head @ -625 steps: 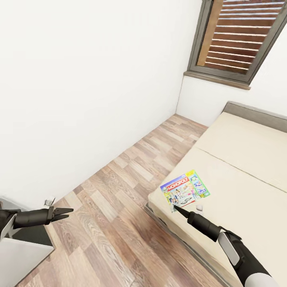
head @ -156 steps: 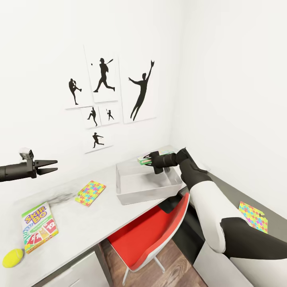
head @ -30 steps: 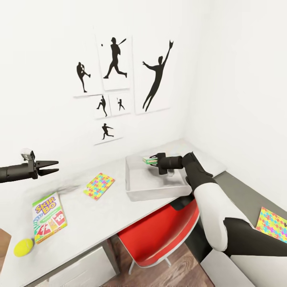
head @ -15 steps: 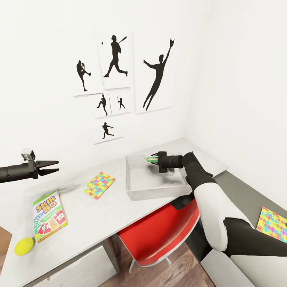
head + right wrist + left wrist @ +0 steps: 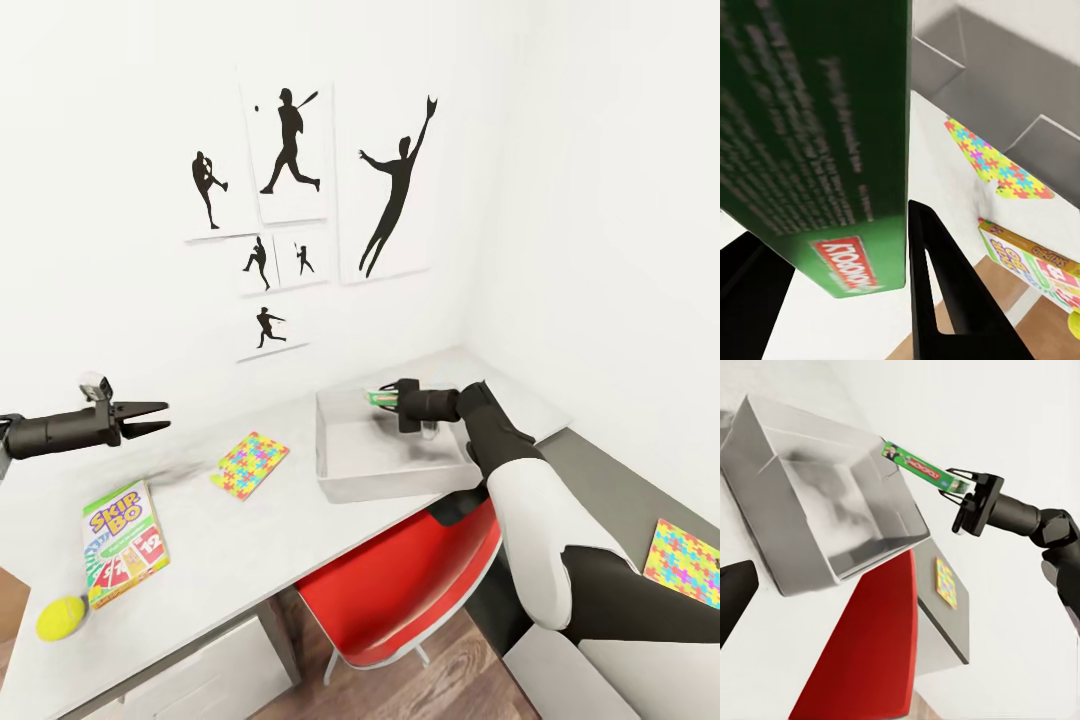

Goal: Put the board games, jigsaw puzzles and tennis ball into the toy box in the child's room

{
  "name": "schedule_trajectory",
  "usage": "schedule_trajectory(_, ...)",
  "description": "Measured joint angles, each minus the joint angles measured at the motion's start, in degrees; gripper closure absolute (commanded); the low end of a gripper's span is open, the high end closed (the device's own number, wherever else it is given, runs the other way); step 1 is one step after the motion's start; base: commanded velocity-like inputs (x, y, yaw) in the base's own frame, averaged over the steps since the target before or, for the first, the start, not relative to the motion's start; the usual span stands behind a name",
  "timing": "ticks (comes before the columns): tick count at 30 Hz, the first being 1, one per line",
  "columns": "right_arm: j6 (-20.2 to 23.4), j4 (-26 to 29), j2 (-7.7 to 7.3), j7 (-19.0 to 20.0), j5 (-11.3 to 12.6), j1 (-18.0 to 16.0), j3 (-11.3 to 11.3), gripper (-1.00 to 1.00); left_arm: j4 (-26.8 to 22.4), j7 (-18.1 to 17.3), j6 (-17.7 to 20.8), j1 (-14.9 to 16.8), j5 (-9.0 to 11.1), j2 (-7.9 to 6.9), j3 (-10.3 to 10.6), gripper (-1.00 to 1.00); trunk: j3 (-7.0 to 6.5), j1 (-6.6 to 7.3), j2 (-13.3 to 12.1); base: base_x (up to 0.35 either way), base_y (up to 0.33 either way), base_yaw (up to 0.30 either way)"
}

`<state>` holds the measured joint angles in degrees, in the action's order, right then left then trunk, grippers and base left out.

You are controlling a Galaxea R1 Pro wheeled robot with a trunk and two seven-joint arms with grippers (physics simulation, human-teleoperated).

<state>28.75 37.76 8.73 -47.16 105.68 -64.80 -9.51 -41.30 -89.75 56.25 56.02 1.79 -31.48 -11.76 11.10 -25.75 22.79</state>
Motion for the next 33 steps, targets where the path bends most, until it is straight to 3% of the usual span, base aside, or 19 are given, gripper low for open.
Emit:
schedule_trajectory(5, -0.1, 0.1, 0.06, 2.1, 0.0, 0.1, 0.0, 1.00, 0.0, 0.0, 0.0, 0.0, -0.1, 2.01, 0.0, -1.00, 0.00, 0.00, 0.0, 0.000, 0.000, 0.000)
schedule_trajectory(15, 0.2, 0.4, -0.09, 8.2, -0.2, 1.8, -0.1, 1.00, 0.0, 0.0, -0.1, 0.0, -0.1, 2.49, 0.1, -1.00, 0.00, 0.00, 0.0, 0.000, 0.000, 0.000)
schedule_trajectory(29, 0.0, 0.3, -0.10, 8.0, -0.4, 1.9, 0.0, 1.00, 0.0, 0.0, -0.1, 0.0, -0.1, 2.49, 0.2, -1.00, 0.37, 0.00, 0.0, 0.000, 0.000, 0.074)
schedule_trajectory(33, 0.0, 0.1, -0.19, 4.6, -0.7, 1.9, -0.1, 1.00, 0.0, 0.0, -0.1, 0.0, -0.1, 2.50, 0.2, -1.00, 0.41, 0.00, 0.0, 0.000, 0.000, 0.016)
